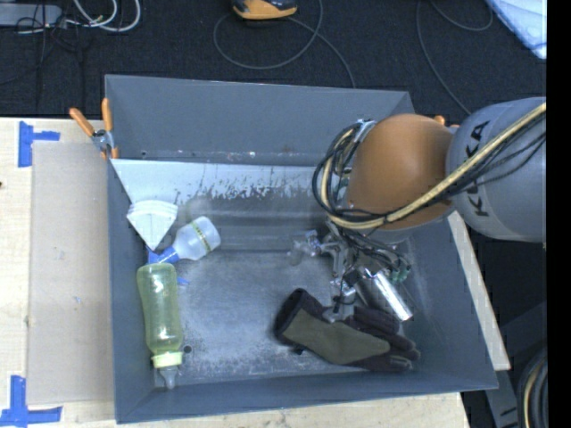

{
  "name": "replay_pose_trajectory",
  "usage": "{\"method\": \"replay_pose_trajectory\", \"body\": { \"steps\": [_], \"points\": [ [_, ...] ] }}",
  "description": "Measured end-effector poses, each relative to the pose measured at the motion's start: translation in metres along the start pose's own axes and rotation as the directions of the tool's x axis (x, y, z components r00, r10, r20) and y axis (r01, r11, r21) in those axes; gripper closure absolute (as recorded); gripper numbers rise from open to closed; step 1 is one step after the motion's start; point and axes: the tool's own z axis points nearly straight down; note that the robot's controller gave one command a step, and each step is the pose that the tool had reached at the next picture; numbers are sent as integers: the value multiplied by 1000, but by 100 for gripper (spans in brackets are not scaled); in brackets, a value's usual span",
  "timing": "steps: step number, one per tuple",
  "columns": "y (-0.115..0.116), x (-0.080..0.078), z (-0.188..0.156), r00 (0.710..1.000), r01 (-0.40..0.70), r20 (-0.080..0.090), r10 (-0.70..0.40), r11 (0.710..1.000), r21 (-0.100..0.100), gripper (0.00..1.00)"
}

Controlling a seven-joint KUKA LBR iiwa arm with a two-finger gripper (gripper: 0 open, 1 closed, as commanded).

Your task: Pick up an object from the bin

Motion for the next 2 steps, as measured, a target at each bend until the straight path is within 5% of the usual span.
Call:
{"method": "replay_pose_trajectory", "body": {
  "steps": [1, 2],
  "points": [
    [2, 32, 15, 973, -229, 3, 229, 973, 0, 0],
    [-12, 56, 57, 967, -254, 2, 254, 967, -1, 0]
  ]
}}
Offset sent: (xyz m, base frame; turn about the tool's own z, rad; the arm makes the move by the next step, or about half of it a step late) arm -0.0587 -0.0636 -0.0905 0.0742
